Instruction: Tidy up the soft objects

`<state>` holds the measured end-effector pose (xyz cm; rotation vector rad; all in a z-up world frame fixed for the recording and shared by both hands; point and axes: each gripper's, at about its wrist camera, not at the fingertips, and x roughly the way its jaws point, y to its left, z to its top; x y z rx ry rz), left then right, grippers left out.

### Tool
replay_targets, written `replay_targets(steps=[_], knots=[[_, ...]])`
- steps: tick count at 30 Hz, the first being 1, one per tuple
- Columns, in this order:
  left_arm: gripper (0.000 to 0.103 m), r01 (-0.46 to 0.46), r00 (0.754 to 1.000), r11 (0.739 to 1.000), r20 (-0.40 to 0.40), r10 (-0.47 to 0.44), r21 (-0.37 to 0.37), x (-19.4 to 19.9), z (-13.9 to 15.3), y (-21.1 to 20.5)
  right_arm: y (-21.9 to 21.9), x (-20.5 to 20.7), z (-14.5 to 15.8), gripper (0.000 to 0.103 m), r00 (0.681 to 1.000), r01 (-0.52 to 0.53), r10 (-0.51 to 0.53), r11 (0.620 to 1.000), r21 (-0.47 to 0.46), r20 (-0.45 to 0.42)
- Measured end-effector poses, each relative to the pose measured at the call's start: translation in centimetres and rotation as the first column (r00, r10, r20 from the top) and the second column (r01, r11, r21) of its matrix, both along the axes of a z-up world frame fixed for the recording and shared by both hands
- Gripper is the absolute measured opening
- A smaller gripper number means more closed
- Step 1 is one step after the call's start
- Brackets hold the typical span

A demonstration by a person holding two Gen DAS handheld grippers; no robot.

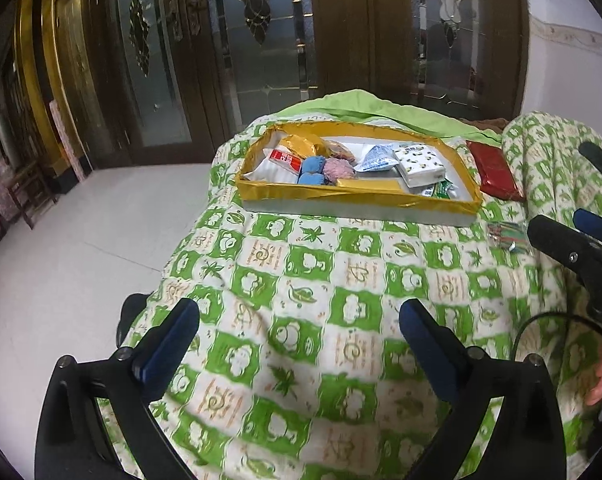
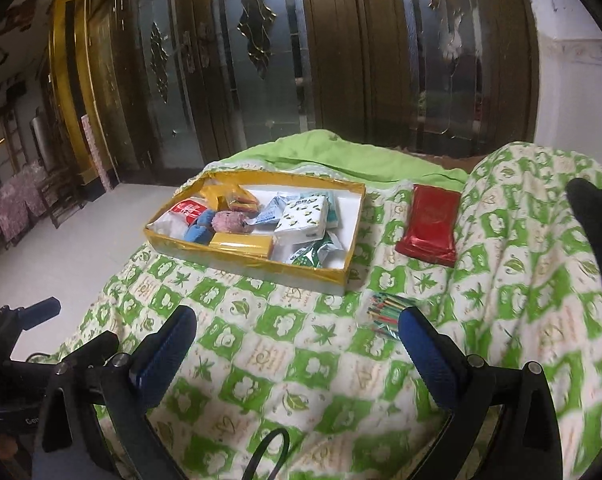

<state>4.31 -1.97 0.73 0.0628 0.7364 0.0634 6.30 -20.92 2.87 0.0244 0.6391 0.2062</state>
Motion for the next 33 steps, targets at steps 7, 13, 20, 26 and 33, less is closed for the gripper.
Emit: replay_targets(steps=[7,13,20,26,33], knots=[[0.101,0.018,0.999,1.000,0.033,-0.018,-0.010,-1.9,0.3,-0.2,0.5,-2.1,-0.6,0.102,1.000,0.010,-0.010,1.000,-0.017,-0.009],[0.101,-0.019,0.997,1.000,0.071,0.021,-0.025,-3.4,1.1,0.5,0.4,-4.2,-0.2,0.102,1.000,0.020,-0.020,1.000,0.012,-0.012],[0.103,-0.034,0.994,0.998,0.097,0.040,-0.058,-5.7,2.2,0.9,0.0,-7.4,1.4,0.102,1.000,0.020,-0.018,0.996,0.083,-0.020],[0.103,-0.056,0.995,0.995,0.078,0.062,-0.087,-8.0,1.7,1.1,0.3,-10.4,2.7,0.102,1.000,-0.009,0.008,0.995,0.097,0.006],[0.103,-0.065,0.996,0.994,0.060,0.070,-0.083,-7.2,1.6,1.0,0.8,-9.1,2.0,0.102,1.000,-0.019,0.020,0.996,0.089,-0.009]])
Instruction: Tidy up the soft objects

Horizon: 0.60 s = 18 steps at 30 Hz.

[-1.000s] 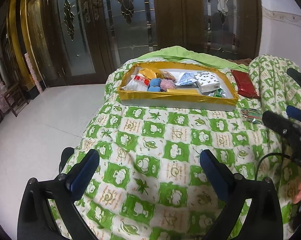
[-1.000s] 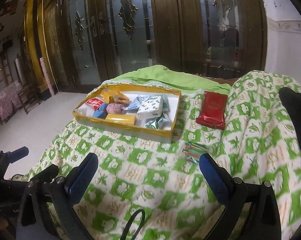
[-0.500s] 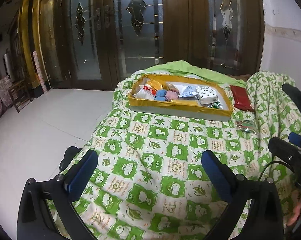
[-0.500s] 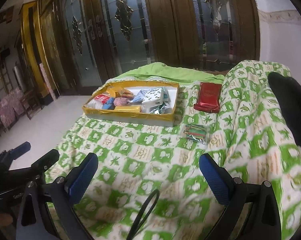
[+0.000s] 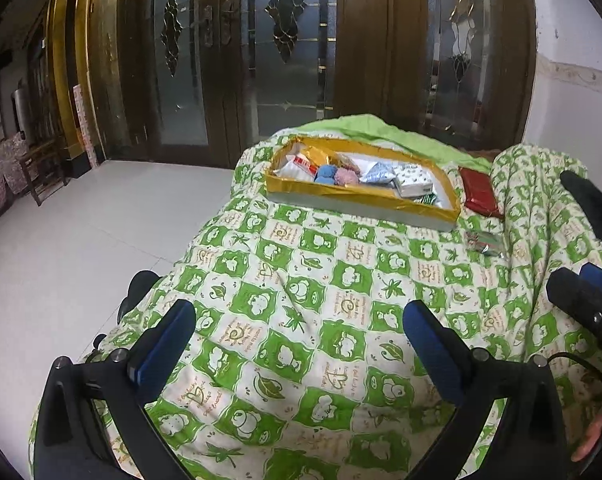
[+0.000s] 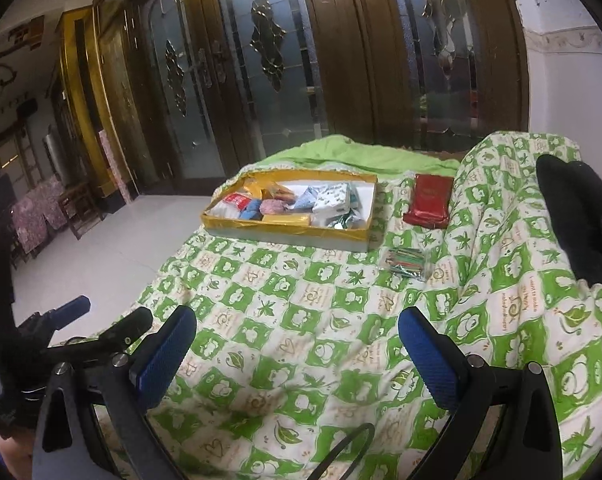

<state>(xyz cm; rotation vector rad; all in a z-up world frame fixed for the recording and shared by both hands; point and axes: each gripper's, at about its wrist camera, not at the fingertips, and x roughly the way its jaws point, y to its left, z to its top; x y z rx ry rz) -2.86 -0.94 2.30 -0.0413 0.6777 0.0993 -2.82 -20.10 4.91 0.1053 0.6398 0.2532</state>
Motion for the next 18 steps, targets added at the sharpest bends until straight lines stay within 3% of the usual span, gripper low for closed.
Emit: replay_targets(steps=[12,18], knots=[[0.103,0.068,0.998,0.995,-0.004,-0.068,0.072,3.6,0.9,-2.8,-1.4,2.5,0.4,0.102,0.997,0.075,-0.075,0.997,-0.009,0.009],[0.103,0.072,0.997,0.996,0.020,-0.073,0.054,4.4,1.3,-2.9,-1.4,3.0,0.0,0.102,0.997,0.079,-0.079,0.997,-0.019,0.003]])
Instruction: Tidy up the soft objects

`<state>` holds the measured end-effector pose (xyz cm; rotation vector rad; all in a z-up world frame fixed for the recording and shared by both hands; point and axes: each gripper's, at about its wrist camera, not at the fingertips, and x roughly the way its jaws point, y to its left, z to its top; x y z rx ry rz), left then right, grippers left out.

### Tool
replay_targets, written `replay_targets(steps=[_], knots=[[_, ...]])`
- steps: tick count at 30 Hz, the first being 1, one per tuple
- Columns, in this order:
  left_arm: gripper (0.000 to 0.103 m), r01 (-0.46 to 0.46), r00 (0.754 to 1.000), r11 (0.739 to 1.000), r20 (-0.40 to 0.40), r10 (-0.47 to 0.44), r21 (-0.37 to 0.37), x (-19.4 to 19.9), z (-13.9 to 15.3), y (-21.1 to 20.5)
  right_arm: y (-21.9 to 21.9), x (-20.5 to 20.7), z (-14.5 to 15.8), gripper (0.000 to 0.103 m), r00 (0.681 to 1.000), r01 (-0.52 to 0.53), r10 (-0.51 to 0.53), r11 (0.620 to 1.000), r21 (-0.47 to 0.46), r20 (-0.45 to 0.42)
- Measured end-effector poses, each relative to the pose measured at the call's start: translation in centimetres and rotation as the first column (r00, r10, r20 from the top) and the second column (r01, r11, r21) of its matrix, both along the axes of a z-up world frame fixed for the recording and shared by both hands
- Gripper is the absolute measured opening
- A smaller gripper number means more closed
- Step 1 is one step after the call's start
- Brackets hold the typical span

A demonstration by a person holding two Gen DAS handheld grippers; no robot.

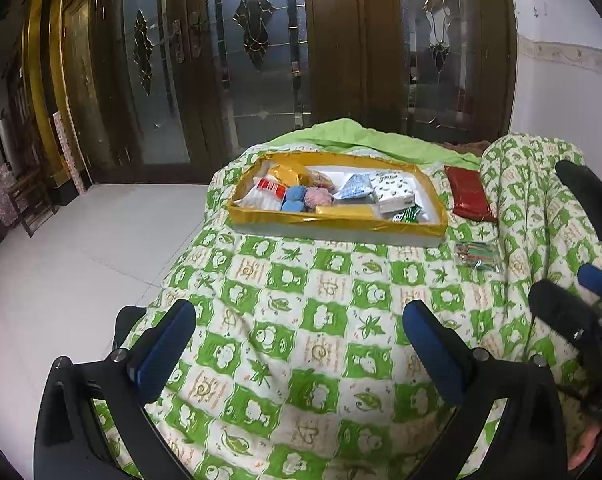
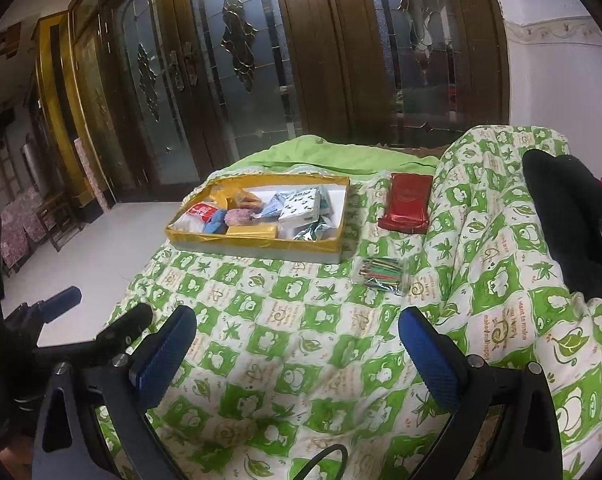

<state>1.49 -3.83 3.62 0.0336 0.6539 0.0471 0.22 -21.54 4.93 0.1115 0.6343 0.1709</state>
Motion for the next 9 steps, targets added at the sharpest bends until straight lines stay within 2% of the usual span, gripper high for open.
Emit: replay_targets(steps=[9], knots=[[0.103,-0.027,1.000,0.999,-0.005,0.027,-0.021,0.3,-0.6,0.8,1.1,0.0,-0.4,0.102,1.000,-0.025,0.025,0.999,-0.021,0.002]])
